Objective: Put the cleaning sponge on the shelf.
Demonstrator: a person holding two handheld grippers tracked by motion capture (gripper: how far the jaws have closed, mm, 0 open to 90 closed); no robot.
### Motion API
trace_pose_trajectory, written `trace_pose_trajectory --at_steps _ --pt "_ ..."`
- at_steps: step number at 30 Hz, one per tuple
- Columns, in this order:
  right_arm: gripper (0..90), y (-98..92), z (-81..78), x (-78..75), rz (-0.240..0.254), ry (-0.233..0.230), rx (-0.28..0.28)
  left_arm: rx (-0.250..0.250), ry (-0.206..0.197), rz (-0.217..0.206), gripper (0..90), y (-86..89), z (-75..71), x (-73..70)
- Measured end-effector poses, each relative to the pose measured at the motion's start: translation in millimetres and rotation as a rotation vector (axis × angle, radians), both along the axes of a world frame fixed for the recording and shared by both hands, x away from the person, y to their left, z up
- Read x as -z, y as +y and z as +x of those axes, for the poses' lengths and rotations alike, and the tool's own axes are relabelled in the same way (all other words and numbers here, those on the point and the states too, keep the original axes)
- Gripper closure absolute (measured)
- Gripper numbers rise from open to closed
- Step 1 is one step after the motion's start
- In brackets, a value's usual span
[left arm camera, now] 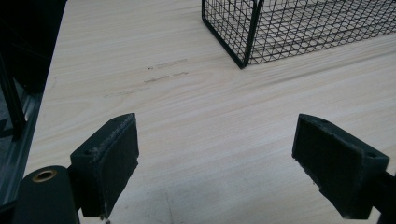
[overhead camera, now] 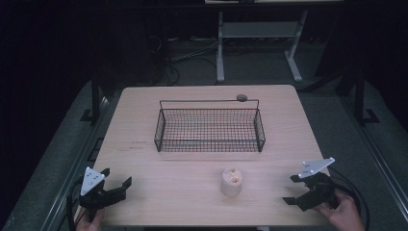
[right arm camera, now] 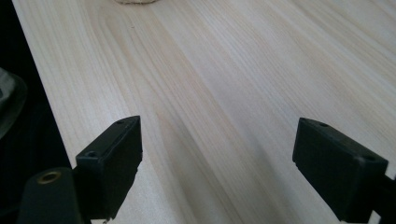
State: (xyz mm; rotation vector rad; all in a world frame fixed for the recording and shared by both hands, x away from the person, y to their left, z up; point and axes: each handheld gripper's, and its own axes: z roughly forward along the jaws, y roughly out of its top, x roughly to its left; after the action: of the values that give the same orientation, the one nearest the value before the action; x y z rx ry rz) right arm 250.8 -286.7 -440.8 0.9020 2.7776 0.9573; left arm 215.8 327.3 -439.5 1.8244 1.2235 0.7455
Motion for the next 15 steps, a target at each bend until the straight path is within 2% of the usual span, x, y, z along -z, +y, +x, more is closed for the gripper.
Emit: trace_pose_trajectory --at_steps 7,10,15 --pt "15.3 2.8 0.6 -2.9 -0.002 0.007 -0.020 -0.001 0.003 -0.003 13.8 -0.4 0.4 0.6" --pt "15.3 5.2 -0.1 -5.0 0.004 -0.005 -0.030 0.006 0.007 0.004 13.8 -1.3 0.3 1.2" --pt "15.3 11.4 0.0 -12.8 -0.015 -0.008 -0.049 0.000 0.002 -0.006 13.8 1.1 -0.5 0.1"
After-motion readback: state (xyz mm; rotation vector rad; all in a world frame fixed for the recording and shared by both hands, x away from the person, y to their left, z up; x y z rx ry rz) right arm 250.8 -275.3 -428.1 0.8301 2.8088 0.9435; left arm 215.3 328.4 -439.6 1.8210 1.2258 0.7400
